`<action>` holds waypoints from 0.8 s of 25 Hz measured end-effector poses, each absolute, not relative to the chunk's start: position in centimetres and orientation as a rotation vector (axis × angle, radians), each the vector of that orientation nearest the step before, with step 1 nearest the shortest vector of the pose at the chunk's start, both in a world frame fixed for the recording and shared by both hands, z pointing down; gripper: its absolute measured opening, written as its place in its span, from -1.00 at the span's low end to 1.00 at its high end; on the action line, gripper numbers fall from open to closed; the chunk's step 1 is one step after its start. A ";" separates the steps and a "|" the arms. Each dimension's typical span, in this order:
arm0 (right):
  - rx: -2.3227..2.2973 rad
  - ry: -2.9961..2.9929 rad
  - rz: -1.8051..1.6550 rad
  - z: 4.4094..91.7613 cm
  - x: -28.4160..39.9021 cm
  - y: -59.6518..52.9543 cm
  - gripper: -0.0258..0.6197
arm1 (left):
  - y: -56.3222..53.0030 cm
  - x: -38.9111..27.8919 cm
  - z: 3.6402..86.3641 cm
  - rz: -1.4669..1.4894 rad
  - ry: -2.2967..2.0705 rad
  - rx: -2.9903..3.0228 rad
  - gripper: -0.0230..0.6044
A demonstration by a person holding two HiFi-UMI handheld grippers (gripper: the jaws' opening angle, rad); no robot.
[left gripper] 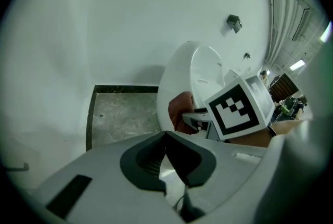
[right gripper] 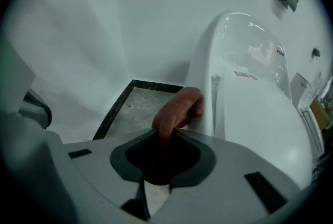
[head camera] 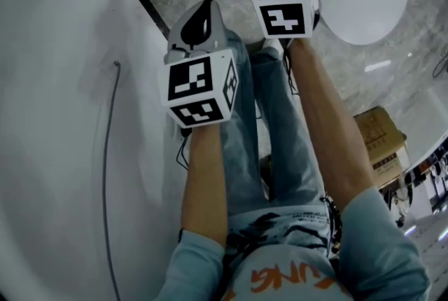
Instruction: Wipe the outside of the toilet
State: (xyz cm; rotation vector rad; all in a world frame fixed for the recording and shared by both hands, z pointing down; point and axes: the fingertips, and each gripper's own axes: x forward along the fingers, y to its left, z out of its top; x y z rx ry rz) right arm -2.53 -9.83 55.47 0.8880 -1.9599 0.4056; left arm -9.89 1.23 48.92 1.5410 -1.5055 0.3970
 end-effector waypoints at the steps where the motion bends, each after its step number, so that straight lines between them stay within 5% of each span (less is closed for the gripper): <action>1: 0.899 -1.961 0.410 55.3 -2.0 -9.6 -0.72 | 1.3 -9.7 48.8 0.384 -1.511 1.529 -0.93; 20: 1.072 -1.957 0.639 54.7 5.2 -4.5 -0.72 | 2.8 -5.2 48.6 0.395 -1.486 1.549 -0.93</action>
